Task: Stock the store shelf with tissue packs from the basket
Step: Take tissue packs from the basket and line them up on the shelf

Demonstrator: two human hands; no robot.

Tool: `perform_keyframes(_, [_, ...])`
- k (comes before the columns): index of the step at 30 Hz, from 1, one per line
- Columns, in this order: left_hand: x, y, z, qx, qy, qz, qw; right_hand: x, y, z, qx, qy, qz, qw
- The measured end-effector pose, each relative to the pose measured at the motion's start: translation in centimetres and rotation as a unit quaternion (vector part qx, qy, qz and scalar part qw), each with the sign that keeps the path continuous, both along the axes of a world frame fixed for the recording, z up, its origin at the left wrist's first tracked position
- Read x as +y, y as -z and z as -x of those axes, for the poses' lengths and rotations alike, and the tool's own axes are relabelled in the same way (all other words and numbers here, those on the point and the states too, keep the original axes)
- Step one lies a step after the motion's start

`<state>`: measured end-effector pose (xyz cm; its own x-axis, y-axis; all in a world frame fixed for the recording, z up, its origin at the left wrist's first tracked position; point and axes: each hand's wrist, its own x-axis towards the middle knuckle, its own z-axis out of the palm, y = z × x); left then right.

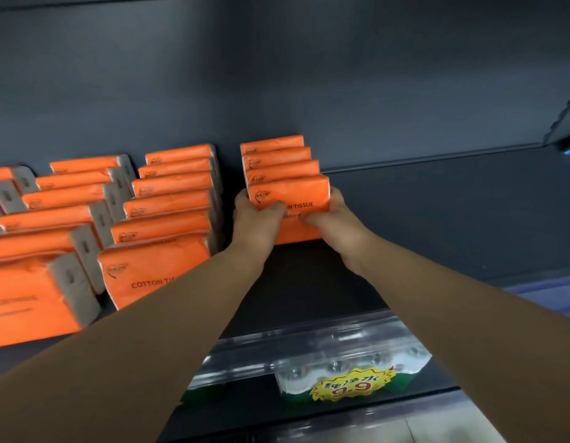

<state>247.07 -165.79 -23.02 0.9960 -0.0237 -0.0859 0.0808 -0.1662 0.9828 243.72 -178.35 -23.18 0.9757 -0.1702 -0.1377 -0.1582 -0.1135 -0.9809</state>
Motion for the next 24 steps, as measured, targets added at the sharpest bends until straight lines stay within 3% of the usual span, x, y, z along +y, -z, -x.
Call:
perform_keyframes(7, [0.0,-0.9,0.0,-0.017,-0.018,-0.049,0.999,0.2,-0.6,0.2,0.009,0.027,0.022,0.999])
perform_keyframes(13, [0.3,-3.0,0.3,-0.077,-0.009,-0.158,0.984,0.5,-2.5,0.7,-0.015,0.068,0.087,0.994])
perform_keyframes(18, [0.9,-4.6,1.3,-0.115,0.004,-0.246,0.962,0.6,-4.5,1.9,-0.025,0.08,0.202,0.976])
perform_keyframes(24, [2.1,-6.9,3.7,-0.21,0.089,-0.369,0.901,2.0,-7.0,3.5,-0.055,0.062,0.317,0.945])
